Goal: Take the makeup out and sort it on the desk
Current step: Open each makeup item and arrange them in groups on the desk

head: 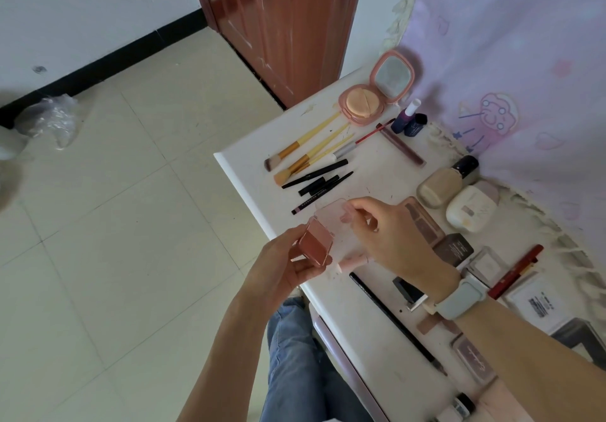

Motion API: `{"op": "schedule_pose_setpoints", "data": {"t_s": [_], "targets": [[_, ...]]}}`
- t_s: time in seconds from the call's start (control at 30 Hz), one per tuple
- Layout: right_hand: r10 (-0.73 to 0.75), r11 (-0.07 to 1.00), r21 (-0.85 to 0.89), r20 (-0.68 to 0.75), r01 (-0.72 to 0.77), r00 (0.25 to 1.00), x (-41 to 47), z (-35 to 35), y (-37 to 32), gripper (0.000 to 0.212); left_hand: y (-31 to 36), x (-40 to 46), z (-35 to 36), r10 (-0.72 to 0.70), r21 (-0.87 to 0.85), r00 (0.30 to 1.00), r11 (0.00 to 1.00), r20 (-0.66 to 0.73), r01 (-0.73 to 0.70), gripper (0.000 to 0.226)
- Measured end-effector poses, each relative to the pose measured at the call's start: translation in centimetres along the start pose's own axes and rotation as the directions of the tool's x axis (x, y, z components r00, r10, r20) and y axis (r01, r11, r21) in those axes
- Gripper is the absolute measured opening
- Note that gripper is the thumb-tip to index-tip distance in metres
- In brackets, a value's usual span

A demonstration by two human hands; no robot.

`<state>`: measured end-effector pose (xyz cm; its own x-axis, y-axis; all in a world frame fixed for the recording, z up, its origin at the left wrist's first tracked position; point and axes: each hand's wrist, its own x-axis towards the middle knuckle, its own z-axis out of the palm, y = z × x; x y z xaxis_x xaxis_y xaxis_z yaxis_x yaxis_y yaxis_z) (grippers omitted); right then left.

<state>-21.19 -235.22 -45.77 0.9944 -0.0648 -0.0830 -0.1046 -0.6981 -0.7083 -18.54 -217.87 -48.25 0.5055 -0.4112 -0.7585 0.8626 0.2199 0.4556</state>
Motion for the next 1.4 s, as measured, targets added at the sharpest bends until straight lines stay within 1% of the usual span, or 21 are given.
{"op": "schedule_pose_setpoints", "data": {"t_s": [0.1, 0.17, 0.2, 0.23, 0.27, 0.3, 0.33, 0.37, 0.4, 0.47, 0.57, 0.63, 0.77, 0.9, 1.0, 1.07, 1.1, 1.17, 1.23, 1.3, 1.4], "targets": [[0.079, 0.997, -0.002, 0.008, -0.079, 0.997, 0.5, 0.5, 0.4, 0.02, 0.3, 0.4, 0.2, 0.098, 0.23, 0.984, 0.971, -0.147, -0.062, 0.023], [0.101, 0.995, -0.014, -0.013, -0.102, 0.995, 0.7, 0.8, 0.4, 0.021, 0.1, 0.7, 0.2, 0.216, 0.395, 0.944, 0.913, -0.25, -0.104, 0.022], [0.107, 0.994, -0.016, -0.027, -0.107, 0.994, 0.8, 0.9, 0.4, 0.022, 0.0, 0.8, 0.1, 0.306, 0.478, 0.909, 0.867, -0.283, -0.144, 0.023], [0.107, 0.994, -0.016, -0.043, -0.108, 0.993, 1.0, 1.0, 0.3, 0.022, -0.2, 0.9, 0.0, 0.429, 0.587, 0.857, 0.785, -0.284, -0.198, 0.023], [0.099, 0.995, -0.024, -0.061, -0.1, 0.993, 1.1, 1.1, 0.3, 0.022, -0.4, 0.9, -0.2, 0.568, 0.724, 0.788, 0.645, -0.239, -0.246, 0.023], [0.082, 0.995, -0.042, -0.078, -0.085, 0.994, 1.3, 1.2, 0.3, 0.022, -0.6, 0.9, -0.3, 0.681, 0.846, 0.718, 0.461, -0.145, -0.267, 0.025], [0.063, 0.996, -0.064, -0.087, -0.069, 0.994, 1.5, 1.3, 0.3, 0.022, -0.9, 0.9, -0.6, 0.744, 0.921, 0.668, 0.282, -0.033, -0.268, 0.032], [0.049, 0.995, -0.08, -0.09, -0.057, 0.995, 1.6, 1.3, 0.3, 0.022, -1.3, 1.1, -0.8, 0.761, 0.956, 0.647, 0.147, 0.056, -0.255, 0.042], [0.045, 0.995, -0.086, -0.088, -0.052, 0.995, 1.7, 1.4, 0.2, 0.022, -1.6, 1.2, -1.1, 0.754, 0.97, 0.648, 0.065, 0.105, -0.233, 0.05], [0.034, 0.995, -0.088, -0.077, -0.04, 0.996, 1.8, 1.4, 0.1, 0.024, -2.0, 1.5, -1.4, 0.746, 0.982, 0.652, -0.014, 0.135, -0.187, 0.057], [0.019, 0.997, -0.073, -0.069, -0.024, 0.997, 1.8, 1.5, 0.0, 0.024, -2.2, 1.9, -1.8, 0.776, 0.983, 0.609, -0.08, 0.164, -0.163, 0.052], [0.037, 0.998, -0.052, -0.082, -0.041, 0.996, 1.9, 1.6, 0.0, 0.025, -2.3, 2.1, -1.9, 0.789, 0.983, 0.591, -0.092, 0.171, -0.16, 0.051], [0.065, 0.998, 0.025, -0.074, -0.063, 0.995, 2.3, 1.5, 0.3, 0.021, -2.1, 2.4, -2.4, 0.805, 0.982, 0.573, -0.063, 0.154, -0.176, 0.05], [0.104, 0.991, 0.09, -0.06, -0.098, 0.993, 2.8, 1.4, 0.6, 0.018, -1.7, 2.5, -2.6, 0.801, 0.981, 0.583, -0.023, 0.135, -0.195, 0.051], [0.115, 0.986, 0.125, -0.028, -0.111, 0.993, 2.8, 1.3, 0.7, 0.021, -1.5, 2.5, -2.3, 0.797, 0.982, 0.59, -0.017, 0.128, -0.19, 0.052], [0.123, 0.987, 0.104, -0.019, -0.12, 0.992, 2.5, 0.9, 1.0, 0.026, -1.6, 2.2, -2.1, 0.795, 0.982, 0.594, -0.012, 0.122, -0.186, 0.056], [0.132, 0.989, 0.069, -0.026, -0.13, 0.991, 2.1, 0.5, 1.3, 0.027, -1.7, 2.0, -2.0, 0.799, 0.983, 0.59, -0.005, 0.115, -0.185, 0.059], [0.114, 0.986, -0.114, -0.074, -0.122, 0.991, 1.1, -0.3, 2.4, 0.029, -2.1, 1.5, -1.8, 0.83, 0.98, 0.543, -0.024, 0.131, -0.199, 0.057], [0.084, 0.931, -0.348, -0.083, -0.108, 0.993, 0.0, -1.1, 3.6, 0.032, -2.9, 1.1, -1.5, 0.865, 0.968, 0.464, -0.089, 0.192, -0.234, 0.047], [0.117, 0.855, -0.501, -0.06, -0.131, 0.991, -1.2, -1.6, 4.7, 0.037, -3.8, 0.8, -1.1, 0.87, 0.948, 0.42, -0.142, 0.257, -0.286, 0.037], [0.18, 0.783, -0.598, -0.046, -0.172, 0.982, -2.7, -1.7, 5.5, 0.041, -5.0, 0.7, -0.2, 0.826, 0.912, 0.448, -0.177, 0.342, -0.37, 0.031]]}}
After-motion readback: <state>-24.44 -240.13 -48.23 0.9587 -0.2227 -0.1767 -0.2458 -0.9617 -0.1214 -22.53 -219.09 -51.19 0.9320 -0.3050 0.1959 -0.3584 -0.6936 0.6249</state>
